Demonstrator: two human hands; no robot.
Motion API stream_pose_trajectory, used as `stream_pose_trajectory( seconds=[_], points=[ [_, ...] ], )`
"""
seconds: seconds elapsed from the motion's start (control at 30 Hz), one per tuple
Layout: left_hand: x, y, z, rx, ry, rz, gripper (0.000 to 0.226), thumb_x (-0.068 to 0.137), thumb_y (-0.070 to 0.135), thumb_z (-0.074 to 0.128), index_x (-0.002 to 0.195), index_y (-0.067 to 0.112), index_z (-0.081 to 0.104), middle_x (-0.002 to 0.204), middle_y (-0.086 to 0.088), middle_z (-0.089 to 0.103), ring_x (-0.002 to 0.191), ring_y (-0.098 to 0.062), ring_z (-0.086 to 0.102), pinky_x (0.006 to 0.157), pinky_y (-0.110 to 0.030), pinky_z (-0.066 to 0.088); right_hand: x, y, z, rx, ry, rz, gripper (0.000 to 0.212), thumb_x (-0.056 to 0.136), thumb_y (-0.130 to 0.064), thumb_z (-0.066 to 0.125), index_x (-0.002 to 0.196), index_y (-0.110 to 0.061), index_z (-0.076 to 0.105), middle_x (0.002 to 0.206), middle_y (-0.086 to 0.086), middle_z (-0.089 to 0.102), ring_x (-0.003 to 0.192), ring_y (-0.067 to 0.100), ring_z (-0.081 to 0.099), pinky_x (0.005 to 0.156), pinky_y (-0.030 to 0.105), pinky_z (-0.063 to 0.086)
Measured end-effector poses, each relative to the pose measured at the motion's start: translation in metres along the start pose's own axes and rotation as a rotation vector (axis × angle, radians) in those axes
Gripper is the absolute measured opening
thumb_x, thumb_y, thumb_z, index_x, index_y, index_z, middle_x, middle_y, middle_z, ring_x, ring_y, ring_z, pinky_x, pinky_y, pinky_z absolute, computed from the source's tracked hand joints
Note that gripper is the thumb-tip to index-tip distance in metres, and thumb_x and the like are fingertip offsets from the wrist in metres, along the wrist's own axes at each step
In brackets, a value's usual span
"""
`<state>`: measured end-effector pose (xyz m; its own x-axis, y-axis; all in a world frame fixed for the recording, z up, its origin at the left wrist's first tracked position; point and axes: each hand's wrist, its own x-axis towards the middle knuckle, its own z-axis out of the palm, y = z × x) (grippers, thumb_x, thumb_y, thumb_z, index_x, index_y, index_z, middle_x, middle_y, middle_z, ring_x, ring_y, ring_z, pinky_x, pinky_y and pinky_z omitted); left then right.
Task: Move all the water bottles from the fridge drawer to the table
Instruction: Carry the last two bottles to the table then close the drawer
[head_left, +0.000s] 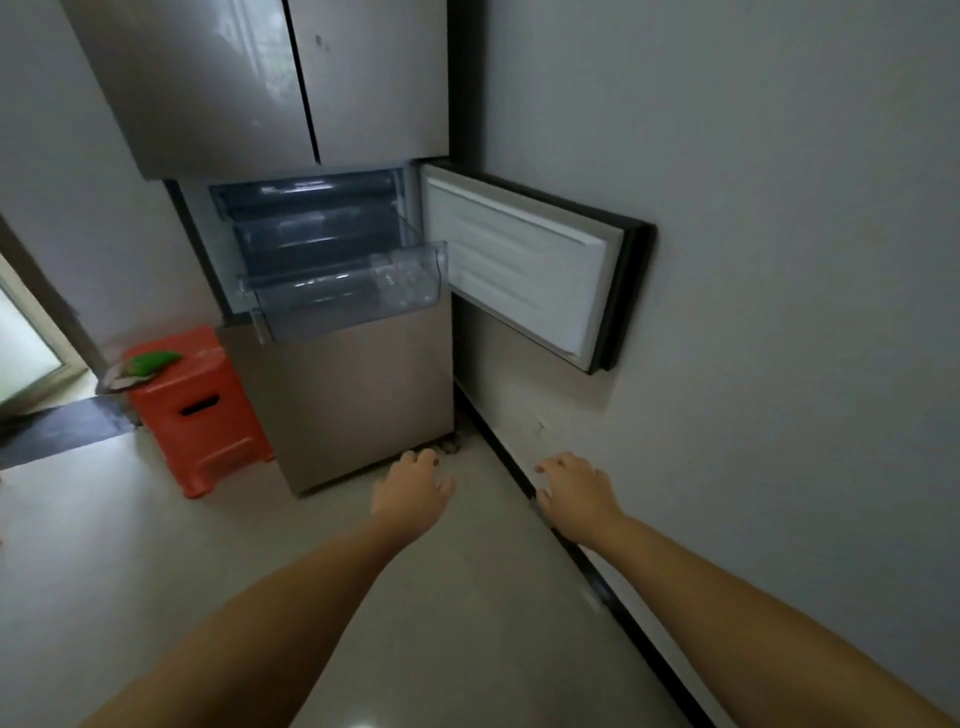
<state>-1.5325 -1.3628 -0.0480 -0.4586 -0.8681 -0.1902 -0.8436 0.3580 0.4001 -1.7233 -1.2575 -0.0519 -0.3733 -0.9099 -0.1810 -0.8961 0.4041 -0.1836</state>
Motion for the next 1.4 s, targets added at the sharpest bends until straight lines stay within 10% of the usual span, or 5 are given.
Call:
stream_pose_trajectory(
  seconds=[0.53,1.07,1.4],
  points=[
    [0.220,-0.040,-0.069,-0.099,0.050,-0.073,0.042,0.097,0.039,0.044,0.131,0.014,0.044,0.134,-0.009,0.046,0.119,-0.028,0.049,0.098,-0.042,0.044,0.268,-0.070,-0.041,0.004,-0.034,-0.190,0.042,0.098,-0.033,0.041,0.137,-0.020,0.045,0.140,0.006,0.045,0.125,0.026,0.045,0.101,0.039,0.038],
    [0.459,-0.076,-0.216,-0.139,0.254,0.085,0.038,0.093,0.034,0.050,0.128,0.017,0.050,0.129,-0.008,0.051,0.120,-0.026,0.048,0.096,-0.043,0.045,0.494,-0.192,-0.142,0.237,0.297,-0.254,0.032,0.097,-0.019,0.048,0.126,-0.012,0.056,0.127,0.009,0.056,0.115,0.026,0.054,0.097,0.034,0.042],
    [0.579,-0.087,-0.230,-0.182,0.040,-0.120,0.041,0.094,0.034,0.050,0.127,0.009,0.051,0.132,-0.016,0.053,0.119,-0.031,0.052,0.098,-0.039,0.045,0.641,-0.208,-0.158,0.204,-0.044,-0.188,0.039,0.098,-0.021,0.048,0.134,-0.007,0.047,0.135,0.018,0.051,0.120,0.033,0.052,0.096,0.033,0.042]
  ],
)
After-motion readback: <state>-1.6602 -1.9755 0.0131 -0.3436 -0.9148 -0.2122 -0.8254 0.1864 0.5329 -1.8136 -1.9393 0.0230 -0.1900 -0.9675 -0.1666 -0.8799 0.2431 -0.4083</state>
